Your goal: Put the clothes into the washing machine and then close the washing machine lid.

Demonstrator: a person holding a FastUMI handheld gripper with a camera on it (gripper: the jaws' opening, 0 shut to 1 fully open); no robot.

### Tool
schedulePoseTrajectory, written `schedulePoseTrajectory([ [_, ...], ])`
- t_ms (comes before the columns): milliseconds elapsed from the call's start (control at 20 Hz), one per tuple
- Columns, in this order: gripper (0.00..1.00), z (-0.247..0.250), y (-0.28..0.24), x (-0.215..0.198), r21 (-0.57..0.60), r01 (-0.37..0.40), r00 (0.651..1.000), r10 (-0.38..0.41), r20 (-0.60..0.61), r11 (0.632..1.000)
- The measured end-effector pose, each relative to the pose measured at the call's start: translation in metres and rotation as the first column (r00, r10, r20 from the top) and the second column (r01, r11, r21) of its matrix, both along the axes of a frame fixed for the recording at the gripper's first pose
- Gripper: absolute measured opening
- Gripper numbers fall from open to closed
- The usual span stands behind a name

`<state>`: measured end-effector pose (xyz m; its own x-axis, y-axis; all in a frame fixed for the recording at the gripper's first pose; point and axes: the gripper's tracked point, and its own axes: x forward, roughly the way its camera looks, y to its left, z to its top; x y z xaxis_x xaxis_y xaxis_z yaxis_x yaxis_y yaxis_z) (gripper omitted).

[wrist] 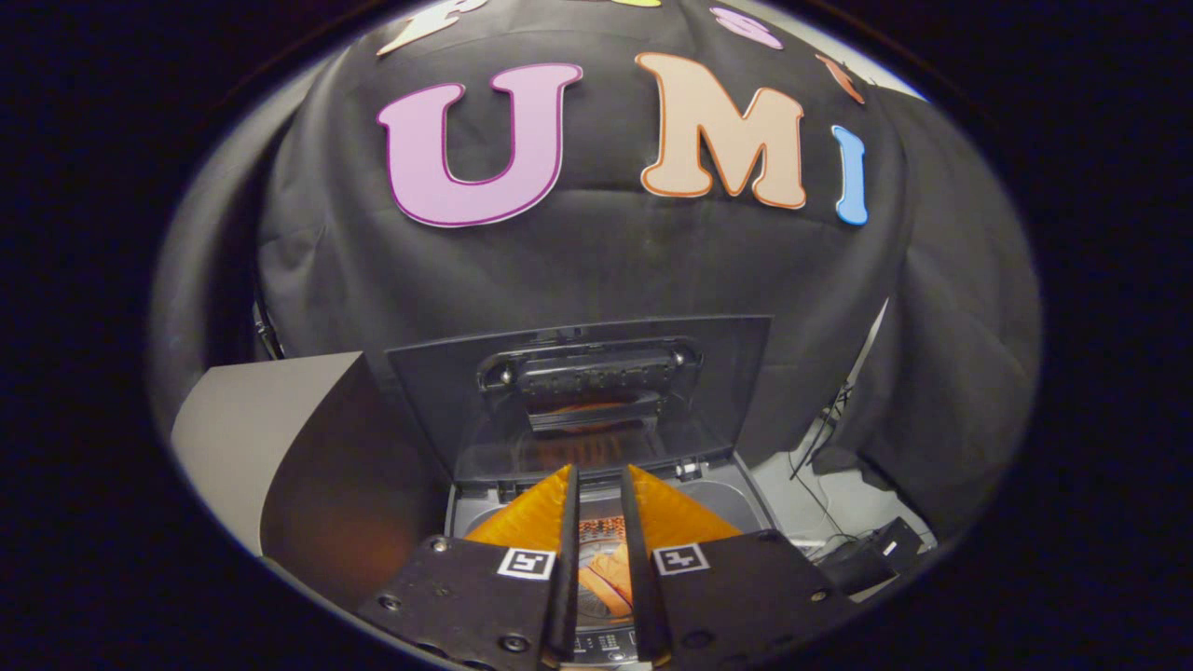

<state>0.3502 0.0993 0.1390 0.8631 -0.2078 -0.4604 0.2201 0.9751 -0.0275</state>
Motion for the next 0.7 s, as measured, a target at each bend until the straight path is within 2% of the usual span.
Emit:
schedulePoseTrajectory([
  [150,0.28,0.002,0.001,0.0,0.018,0.001,1.0,-0.001,0.01,1.0],
  [600,1.0,0.014,-0.005,0.014,-0.013,0.007,0.998,-0.006,0.06,1.0],
  [700,1.0,0.02,-0.005,0.022,-0.017,0.002,0.996,-0.001,0.088,1.0],
])
